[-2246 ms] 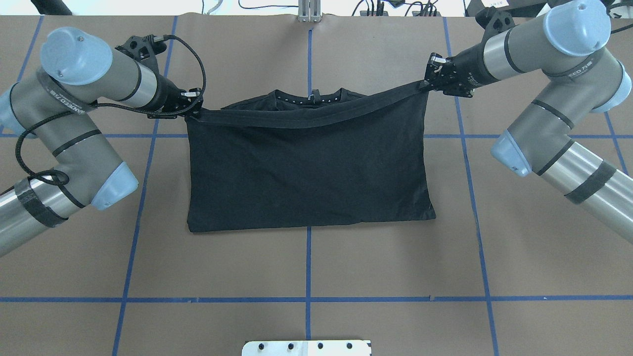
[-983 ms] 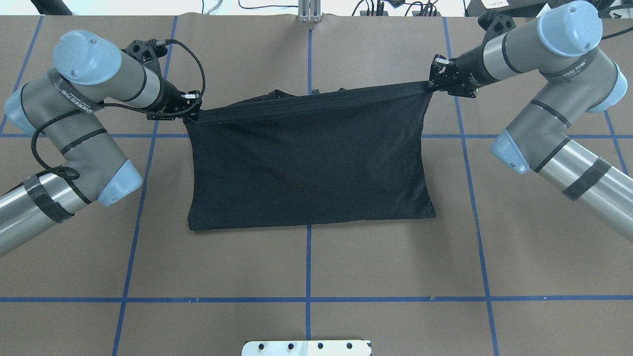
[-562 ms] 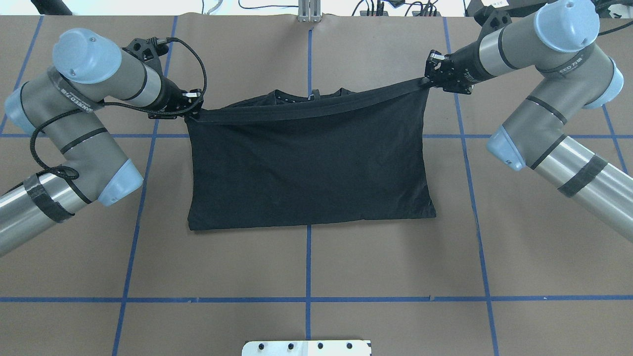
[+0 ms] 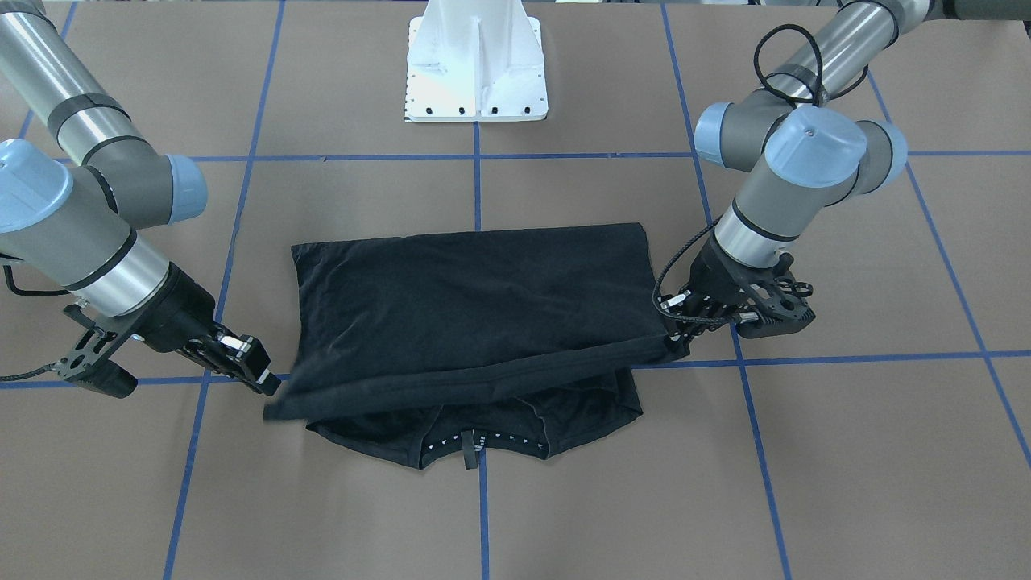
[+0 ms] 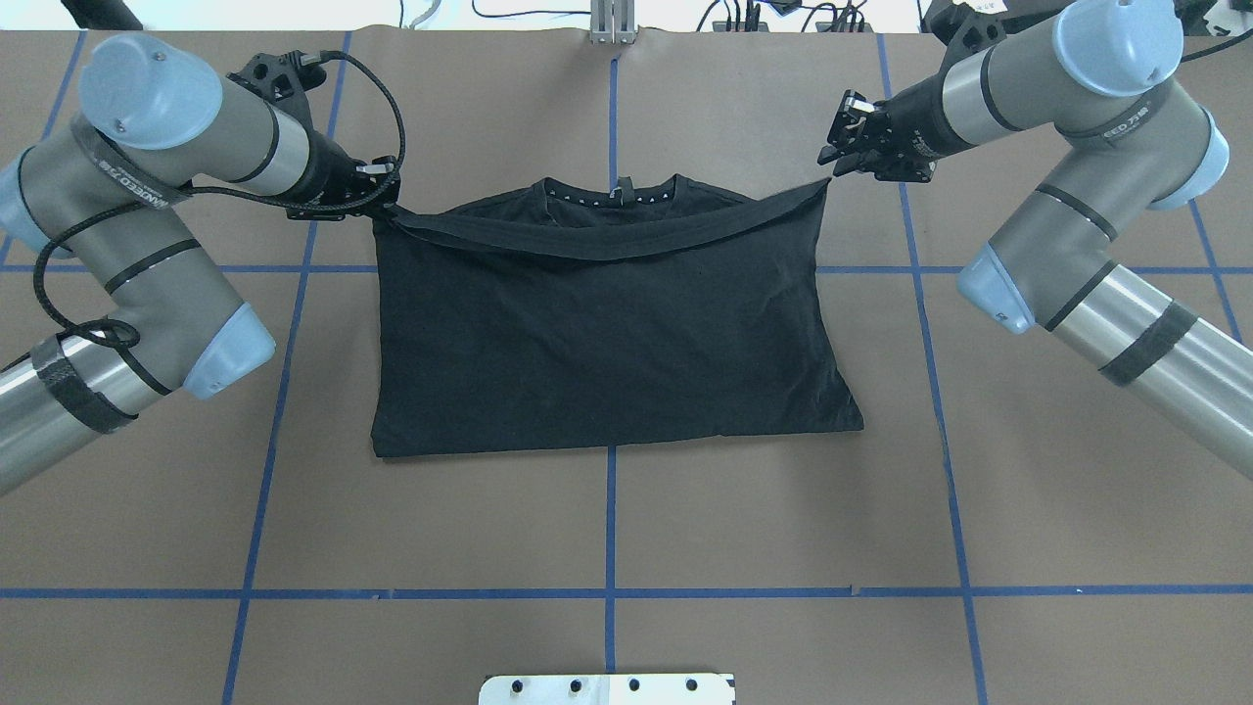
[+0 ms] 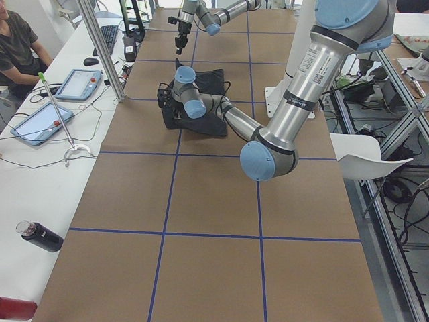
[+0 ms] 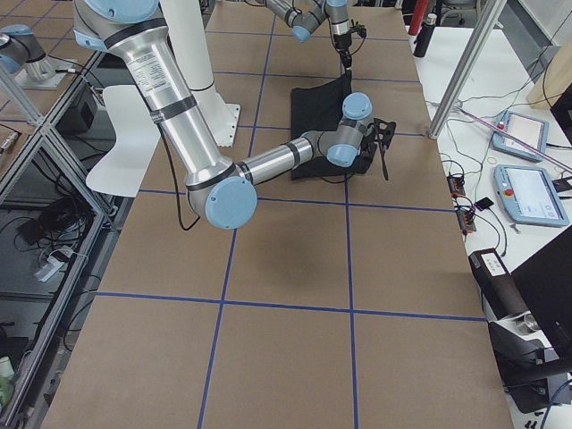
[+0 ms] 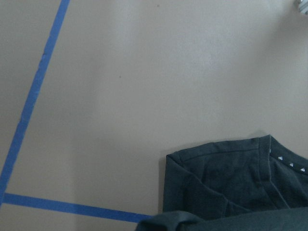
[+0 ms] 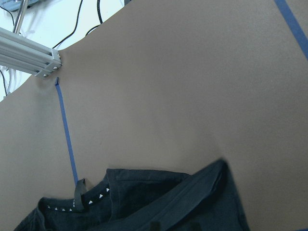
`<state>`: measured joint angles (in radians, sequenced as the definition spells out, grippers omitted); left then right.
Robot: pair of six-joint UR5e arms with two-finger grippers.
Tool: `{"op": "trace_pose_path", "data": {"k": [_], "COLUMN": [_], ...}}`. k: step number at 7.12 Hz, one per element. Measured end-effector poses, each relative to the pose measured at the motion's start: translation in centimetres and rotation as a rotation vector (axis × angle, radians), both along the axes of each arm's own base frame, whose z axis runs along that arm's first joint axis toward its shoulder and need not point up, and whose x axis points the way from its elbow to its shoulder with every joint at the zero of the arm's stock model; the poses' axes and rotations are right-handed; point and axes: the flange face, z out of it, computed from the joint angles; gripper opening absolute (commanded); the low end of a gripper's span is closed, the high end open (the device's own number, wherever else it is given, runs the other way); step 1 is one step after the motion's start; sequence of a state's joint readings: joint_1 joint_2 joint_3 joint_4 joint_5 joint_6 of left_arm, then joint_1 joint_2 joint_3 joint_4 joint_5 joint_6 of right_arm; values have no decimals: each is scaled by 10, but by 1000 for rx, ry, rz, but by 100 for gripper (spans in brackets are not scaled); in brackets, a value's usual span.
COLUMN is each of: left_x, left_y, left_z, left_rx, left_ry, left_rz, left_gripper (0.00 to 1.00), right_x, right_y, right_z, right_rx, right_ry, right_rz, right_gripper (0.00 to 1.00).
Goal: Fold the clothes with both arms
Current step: 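Lower the hem onto the collar and open both grippers, then raise the left gripper away while the right gripper moves to the folded shirt's corner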
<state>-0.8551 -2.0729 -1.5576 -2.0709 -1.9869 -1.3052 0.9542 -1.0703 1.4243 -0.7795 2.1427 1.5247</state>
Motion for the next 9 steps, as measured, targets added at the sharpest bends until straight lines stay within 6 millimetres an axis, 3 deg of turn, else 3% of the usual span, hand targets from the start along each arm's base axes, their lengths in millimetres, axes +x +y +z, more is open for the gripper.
{"op": "trace_pose_path", "data": {"k": [5,7,9], "left_x": [-34,-44,-53], "left_y": [-18,-13,-3], "left_z": [3,-6,-20], "left_rx": [2,-1,-8], "left_ry": [-5,-7,-12], "left_rz": [-47,-54,-54], "left_gripper": [100,100,100], "right_x": [2,2,-26], "right_y": [6,41,91], "right_z": [3,22,56], "right_rx": [-18,-39,-77], "right_ry": [-12,-14,12], "right_rz": [-38,-94,-173], "right_gripper": [100,100,100]}}
